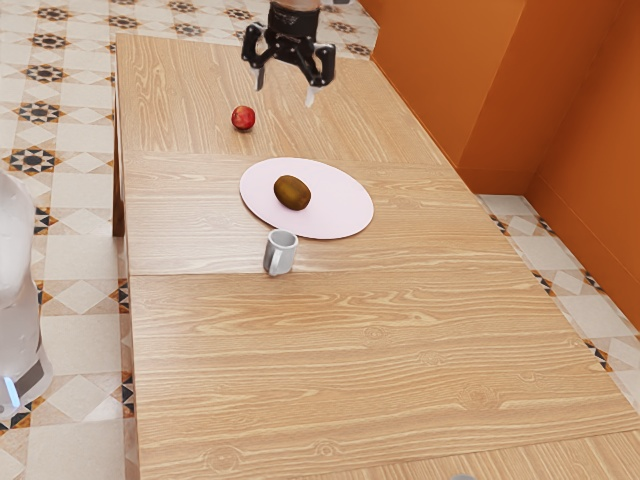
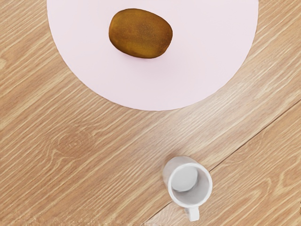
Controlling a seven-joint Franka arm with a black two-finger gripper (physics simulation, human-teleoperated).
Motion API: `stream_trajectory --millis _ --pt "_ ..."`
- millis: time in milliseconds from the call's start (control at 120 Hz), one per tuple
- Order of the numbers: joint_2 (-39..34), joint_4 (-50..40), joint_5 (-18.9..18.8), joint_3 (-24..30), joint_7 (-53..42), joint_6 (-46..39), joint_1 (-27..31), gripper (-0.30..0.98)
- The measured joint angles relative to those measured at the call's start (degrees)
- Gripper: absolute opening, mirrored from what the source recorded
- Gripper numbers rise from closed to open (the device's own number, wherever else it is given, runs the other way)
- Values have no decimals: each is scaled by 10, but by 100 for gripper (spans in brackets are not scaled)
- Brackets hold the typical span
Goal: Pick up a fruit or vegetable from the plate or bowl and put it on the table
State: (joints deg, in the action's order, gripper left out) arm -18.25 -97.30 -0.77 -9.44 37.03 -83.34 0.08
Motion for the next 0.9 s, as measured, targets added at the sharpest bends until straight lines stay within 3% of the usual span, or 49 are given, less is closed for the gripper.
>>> stream_trajectory --millis 317,408,492,708,900 --pt "17 -21 -13 -15 385 34 7 69" --pt "82 18 -15 -26 464 40 13 69" --pt "130 29 -9 -39 525 19 17 69" --pt "143 -50 22 -50 650 -97 38 69" --pt "180 -40 28 -47 715 -145 120 69"
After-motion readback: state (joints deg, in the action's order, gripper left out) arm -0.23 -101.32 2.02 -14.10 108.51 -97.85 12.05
